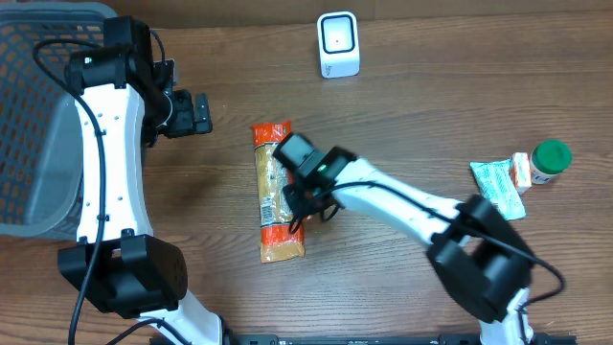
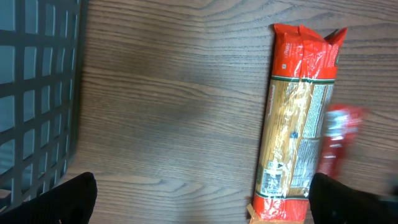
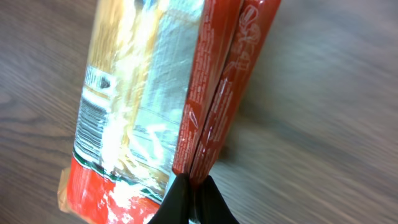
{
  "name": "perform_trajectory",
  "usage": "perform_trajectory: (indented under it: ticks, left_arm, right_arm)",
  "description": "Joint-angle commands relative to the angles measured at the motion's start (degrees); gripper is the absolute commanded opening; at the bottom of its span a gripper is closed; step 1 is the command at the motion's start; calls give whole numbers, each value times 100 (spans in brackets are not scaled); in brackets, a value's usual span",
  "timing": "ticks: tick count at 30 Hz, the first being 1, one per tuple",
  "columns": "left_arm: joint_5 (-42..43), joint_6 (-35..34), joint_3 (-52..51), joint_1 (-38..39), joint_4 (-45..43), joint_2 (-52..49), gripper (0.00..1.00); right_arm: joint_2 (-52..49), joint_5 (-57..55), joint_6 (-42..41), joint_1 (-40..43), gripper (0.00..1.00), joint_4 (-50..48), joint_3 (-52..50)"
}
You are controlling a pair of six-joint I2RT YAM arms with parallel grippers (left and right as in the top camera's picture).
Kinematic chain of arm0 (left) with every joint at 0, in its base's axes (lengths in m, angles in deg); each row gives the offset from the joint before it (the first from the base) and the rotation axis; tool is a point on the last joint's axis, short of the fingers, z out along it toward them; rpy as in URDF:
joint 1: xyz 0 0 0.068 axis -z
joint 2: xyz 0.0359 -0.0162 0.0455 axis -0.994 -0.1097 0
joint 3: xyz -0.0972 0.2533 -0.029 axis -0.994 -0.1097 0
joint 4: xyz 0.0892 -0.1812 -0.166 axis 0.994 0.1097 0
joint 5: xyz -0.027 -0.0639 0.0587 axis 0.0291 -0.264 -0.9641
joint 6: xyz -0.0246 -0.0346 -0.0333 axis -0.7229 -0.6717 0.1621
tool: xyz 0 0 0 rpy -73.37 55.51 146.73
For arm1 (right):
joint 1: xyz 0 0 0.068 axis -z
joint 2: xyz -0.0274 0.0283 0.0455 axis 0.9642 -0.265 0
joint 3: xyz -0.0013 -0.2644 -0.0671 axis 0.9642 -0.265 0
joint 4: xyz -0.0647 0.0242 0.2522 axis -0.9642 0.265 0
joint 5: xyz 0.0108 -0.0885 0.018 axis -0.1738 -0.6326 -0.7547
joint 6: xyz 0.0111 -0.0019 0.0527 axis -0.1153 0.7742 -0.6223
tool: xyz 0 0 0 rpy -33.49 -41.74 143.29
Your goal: Scan the item barcode
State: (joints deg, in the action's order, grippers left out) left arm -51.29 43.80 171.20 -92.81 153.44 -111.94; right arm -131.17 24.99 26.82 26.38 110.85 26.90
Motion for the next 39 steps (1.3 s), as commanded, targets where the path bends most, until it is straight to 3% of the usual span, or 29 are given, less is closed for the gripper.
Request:
perform_trajectory:
  ticks: [1,10,15,25,33,39]
  left_arm:
    - [20,61,103,13,-2,142,100]
    - [22,63,103,13,-2,142,100]
    - [22,63,103,13,-2,142,100]
    - [20,61,103,13,-2,142,100]
    - [22,61,103,13,-2,142,100]
    - [22,61,103,13,-2,142,100]
  right_arm:
    - [973,146,848,310,4,118,48]
    - [1362,1471,3462,474,4,1322,-72]
    - [1362,1733,4339,313,4,1019,-529]
    - [1355,1766,4393,-125,4,-1038,-1908]
    - [1346,1731,4354,-295,7,-1193,-2041]
    - [1132,914,4135,-282,8,-1475,-2041]
